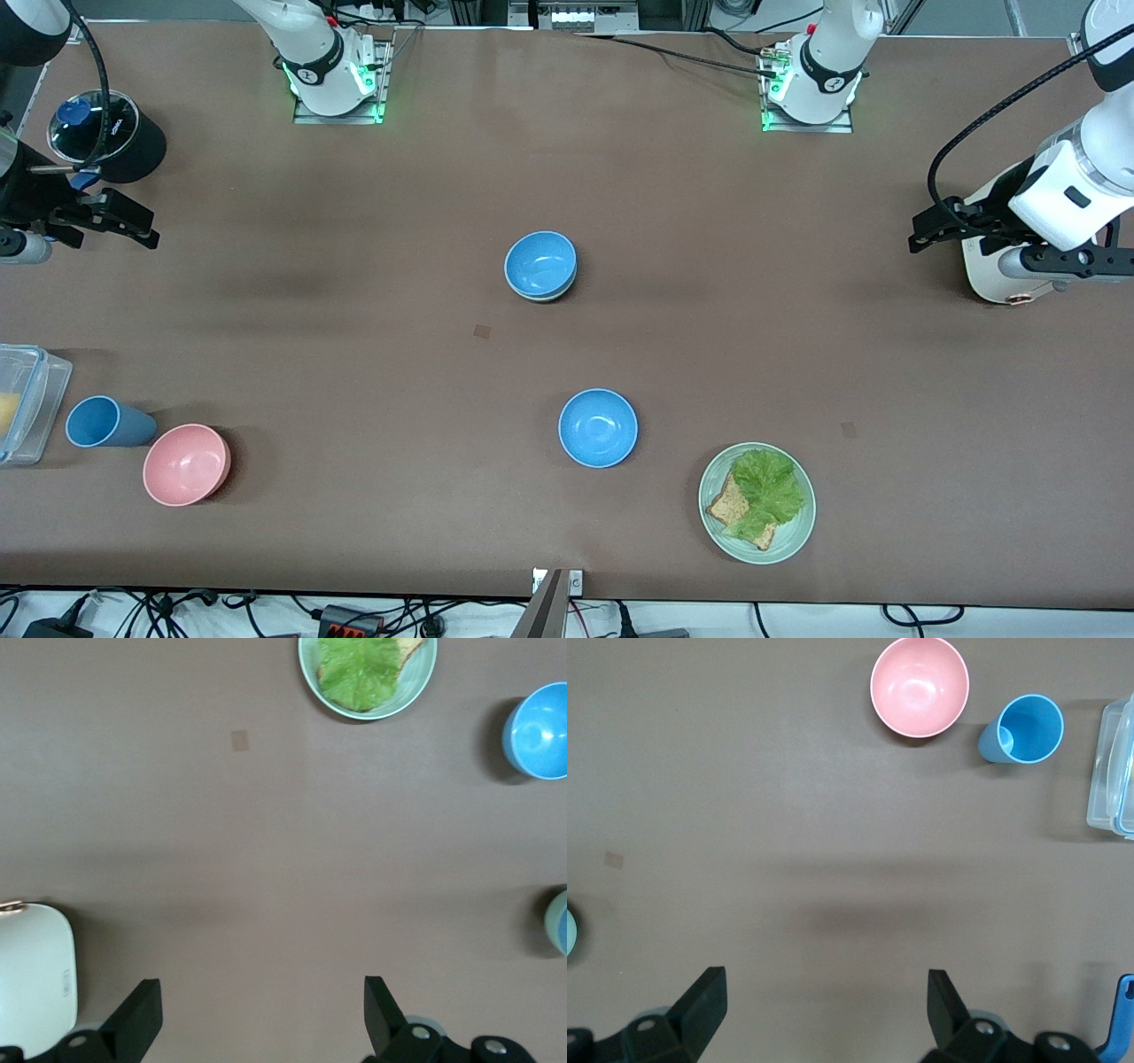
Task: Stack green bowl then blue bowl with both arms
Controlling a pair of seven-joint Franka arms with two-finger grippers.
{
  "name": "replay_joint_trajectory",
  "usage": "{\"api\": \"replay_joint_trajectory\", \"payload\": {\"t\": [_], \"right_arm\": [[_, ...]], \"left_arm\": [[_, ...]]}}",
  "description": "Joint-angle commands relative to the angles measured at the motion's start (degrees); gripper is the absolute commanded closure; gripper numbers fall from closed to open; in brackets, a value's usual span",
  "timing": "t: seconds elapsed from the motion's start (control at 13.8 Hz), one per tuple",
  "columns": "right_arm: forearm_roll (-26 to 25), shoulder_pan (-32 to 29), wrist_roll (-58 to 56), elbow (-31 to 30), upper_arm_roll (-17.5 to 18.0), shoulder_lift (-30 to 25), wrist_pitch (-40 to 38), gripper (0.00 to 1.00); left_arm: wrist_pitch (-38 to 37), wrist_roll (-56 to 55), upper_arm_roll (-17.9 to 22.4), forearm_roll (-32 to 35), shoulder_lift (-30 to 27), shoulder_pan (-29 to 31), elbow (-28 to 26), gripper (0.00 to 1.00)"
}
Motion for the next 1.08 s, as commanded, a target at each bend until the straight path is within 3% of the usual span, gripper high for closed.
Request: {"api": "replay_joint_trajectory", "payload": {"t": [0.0, 0.14, 0.43, 1.01], "right_arm": [[0.16, -0.06, 0.3, -3.83, 0.19, -3.35, 1.3, 0.0], [0.16, -0.06, 0.3, -3.84, 0.28, -3.27, 1.39, 0.0], [0.16, -0.15, 0.38, -4.28, 0.1, -3.71, 0.51, 0.0], [0.08, -0.06, -0.32, -3.75, 0.19, -3.62, 0.51, 0.0]], "left_arm": [[-1.18, -3.91, -4.65, 5.34, -1.67, 2.23, 0.08, 0.0], [-0.3, -4.55, -6.25, 5.26, -1.5, 4.1, 0.16, 0.0], [-0.12, -5.43, -5.81, 1.57, -1.32, 4.27, -0.45, 0.0], [-0.74, -5.16, -6.25, 1.48, -0.36, 4.27, -0.19, 0.0]]}}
